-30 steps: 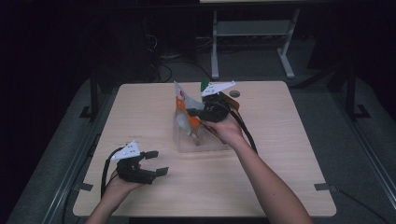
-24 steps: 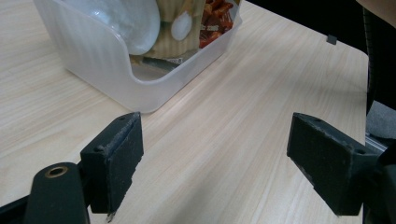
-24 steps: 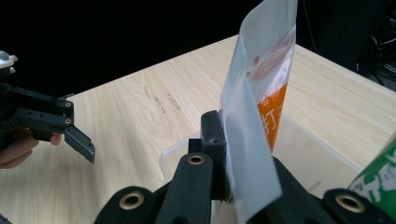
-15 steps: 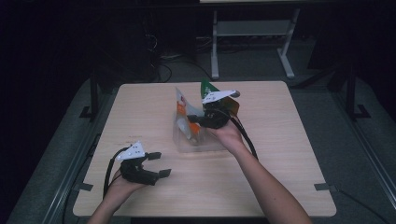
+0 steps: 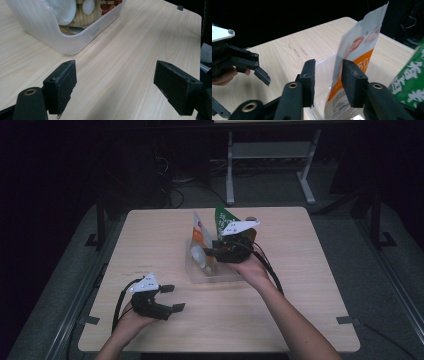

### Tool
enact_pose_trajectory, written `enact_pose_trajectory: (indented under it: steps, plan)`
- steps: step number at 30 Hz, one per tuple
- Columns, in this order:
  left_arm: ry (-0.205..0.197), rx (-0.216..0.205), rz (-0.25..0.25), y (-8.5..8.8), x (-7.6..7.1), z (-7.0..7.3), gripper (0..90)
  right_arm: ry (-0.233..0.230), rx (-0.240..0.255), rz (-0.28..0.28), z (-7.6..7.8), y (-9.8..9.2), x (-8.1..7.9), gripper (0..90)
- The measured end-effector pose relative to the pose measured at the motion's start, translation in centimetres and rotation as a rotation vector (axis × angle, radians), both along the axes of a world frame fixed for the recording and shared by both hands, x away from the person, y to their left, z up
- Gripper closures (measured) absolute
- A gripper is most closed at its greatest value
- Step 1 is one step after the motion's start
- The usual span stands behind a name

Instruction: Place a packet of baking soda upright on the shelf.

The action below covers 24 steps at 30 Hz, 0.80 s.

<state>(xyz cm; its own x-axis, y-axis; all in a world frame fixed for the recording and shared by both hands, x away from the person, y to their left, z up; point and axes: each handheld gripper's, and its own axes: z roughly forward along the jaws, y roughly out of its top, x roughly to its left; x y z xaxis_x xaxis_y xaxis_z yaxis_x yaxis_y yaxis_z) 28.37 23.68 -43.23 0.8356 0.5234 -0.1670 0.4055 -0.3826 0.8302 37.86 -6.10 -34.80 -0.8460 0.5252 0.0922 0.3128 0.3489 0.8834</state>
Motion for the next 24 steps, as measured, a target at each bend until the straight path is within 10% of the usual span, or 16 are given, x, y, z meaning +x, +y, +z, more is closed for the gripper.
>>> enact_pose_trajectory:
  steps: [24]
  plan:
    - [0.015,0.022,-0.055,-0.9,-0.2,-0.3,18.0,-0.074,-0.045,0.008,-1.7,-4.8,-5.3,33.8]
